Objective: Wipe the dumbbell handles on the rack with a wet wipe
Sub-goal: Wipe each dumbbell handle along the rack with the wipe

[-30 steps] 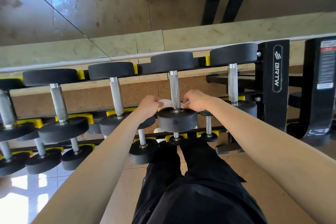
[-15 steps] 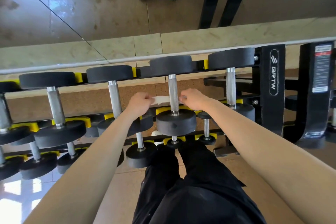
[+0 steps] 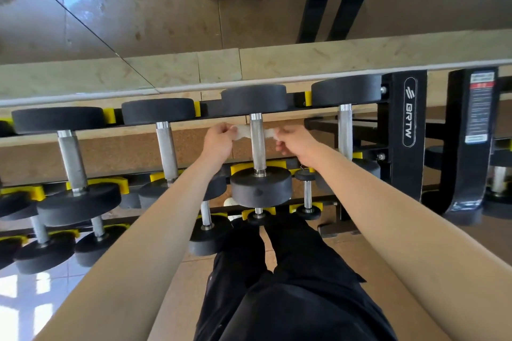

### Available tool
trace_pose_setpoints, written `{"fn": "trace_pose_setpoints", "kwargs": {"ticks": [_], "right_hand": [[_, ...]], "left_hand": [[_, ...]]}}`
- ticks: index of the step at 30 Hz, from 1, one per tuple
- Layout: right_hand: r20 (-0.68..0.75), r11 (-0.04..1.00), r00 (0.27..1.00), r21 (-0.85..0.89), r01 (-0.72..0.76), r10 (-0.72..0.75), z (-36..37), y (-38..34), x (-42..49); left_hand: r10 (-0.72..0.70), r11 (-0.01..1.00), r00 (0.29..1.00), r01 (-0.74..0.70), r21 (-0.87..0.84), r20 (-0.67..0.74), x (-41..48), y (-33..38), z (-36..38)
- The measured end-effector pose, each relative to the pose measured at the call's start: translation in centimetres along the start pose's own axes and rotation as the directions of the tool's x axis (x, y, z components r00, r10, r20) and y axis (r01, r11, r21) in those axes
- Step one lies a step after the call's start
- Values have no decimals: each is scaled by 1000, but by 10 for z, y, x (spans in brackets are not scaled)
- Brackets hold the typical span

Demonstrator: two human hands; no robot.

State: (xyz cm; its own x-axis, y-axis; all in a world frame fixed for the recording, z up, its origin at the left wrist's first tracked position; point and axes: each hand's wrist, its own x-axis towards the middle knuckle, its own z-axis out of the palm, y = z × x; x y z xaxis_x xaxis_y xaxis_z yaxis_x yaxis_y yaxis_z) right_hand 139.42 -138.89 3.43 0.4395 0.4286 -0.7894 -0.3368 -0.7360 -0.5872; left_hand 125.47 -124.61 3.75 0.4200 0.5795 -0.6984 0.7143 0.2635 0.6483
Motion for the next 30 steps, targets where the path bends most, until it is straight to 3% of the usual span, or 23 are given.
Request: {"fn": "trace_pose_setpoints", "kwargs": {"ticks": [3, 6, 9, 14, 17, 19, 21, 23, 27, 30], "right_hand": [[-52, 910, 993, 408, -75, 105, -22, -3, 6], [105, 859, 991, 497, -124, 83, -6, -13, 7], [176, 776, 980, 604, -183, 94, 14, -24, 6], [89, 537, 987, 831, -146, 131, -10, -8, 7], [86, 675, 988, 722, -152, 130, -8, 1, 11], [105, 829, 989, 541, -145, 104, 8, -4, 11], [97, 912, 994, 399, -92, 58, 20, -12, 10], [64, 920, 997, 387, -64, 42, 15, -16, 8], [0, 833, 1000, 553, -25, 29, -22, -4, 2], [-11, 892, 998, 449, -56, 69, -14, 3, 3]], "left_hand": [[-19, 1000, 999, 19, 5, 33, 2, 3, 20], [-131, 963, 989, 112, -247, -62, -2, 6, 8], [-256, 849, 963, 185, -496, -80, 0, 8, -7], [-158, 891, 986, 167, -423, 55, -4, 17, 11], [-155, 895, 988, 147, -420, 17, -8, 16, 6], [-209, 871, 977, 163, -463, -51, -9, 9, -6], [-239, 861, 968, 172, -478, -82, -9, 2, -16], [-227, 857, 971, 165, -488, -69, -9, 3, -15], [-67, 914, 997, 81, -398, 49, -7, 17, 5], [-53, 928, 994, 84, -363, 95, -11, 10, 0]]}}
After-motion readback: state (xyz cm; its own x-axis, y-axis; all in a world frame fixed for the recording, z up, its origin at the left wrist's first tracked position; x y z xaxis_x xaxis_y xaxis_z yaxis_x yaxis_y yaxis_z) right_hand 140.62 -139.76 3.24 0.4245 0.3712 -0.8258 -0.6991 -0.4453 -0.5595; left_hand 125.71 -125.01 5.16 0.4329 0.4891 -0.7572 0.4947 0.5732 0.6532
